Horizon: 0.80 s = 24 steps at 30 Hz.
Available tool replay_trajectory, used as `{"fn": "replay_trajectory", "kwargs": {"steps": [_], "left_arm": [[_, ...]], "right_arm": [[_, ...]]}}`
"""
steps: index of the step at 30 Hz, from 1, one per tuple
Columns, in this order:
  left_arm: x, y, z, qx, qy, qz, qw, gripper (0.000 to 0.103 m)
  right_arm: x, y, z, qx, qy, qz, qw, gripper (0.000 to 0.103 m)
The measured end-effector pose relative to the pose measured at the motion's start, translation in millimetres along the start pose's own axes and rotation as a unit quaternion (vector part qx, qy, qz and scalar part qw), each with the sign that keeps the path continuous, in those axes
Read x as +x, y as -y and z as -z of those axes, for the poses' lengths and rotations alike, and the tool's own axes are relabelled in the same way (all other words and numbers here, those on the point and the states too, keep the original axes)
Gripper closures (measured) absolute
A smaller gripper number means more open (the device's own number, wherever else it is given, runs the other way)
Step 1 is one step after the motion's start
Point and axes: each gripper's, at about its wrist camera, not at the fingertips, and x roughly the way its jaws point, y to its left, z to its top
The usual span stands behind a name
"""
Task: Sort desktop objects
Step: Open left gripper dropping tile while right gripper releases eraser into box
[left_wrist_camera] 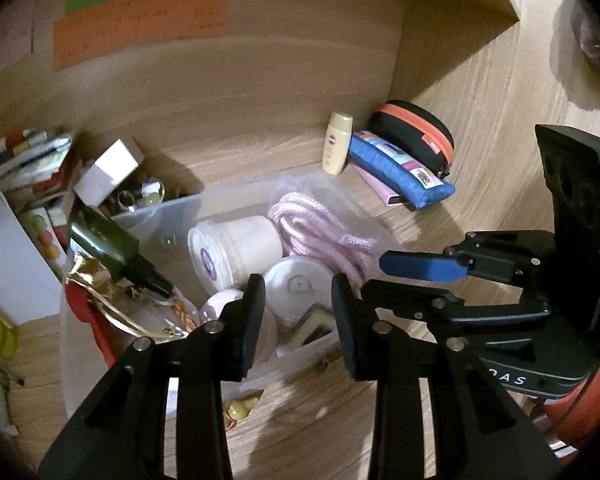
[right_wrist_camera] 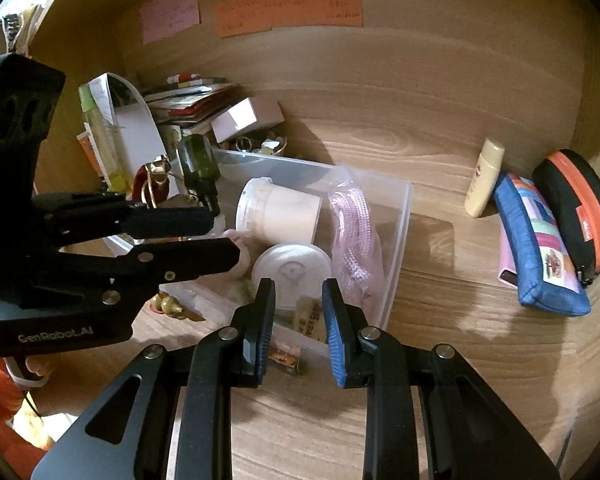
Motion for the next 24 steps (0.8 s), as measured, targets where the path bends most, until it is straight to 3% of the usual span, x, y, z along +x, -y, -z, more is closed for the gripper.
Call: {"fn": "replay_trajectory", "kwargs": {"steps": [10,14,20,24], "left_arm": [[-26.4,-18.0,9.5,-0.017,0.012,-0.035,0.9992,0.069],[-39.7,-29.7,22.8,-0.028,0.014,-0.052,0.9981,0.066],[-57.8,-47.0,49.6,-0.047,0.006,-0.066,0.9967,0.065],[-61.7,-52.2,66.9,-0.047,-0.001,-0.076,0.996,0.052]], "right_arm": [[-16.1,-5.0,10.0,0.004,-0.003,0.0,1.0,0.081],[-19.6,-8.2,17.6,0.006,-0.002,0.003,1.0,0.07],[-21.6,-15.1,29.2,0.012,-0.008,0.01,1.0,0.067],[-15.7,-18.4,38.1,0.022,-0.021,0.016,0.999,0.057]]}}
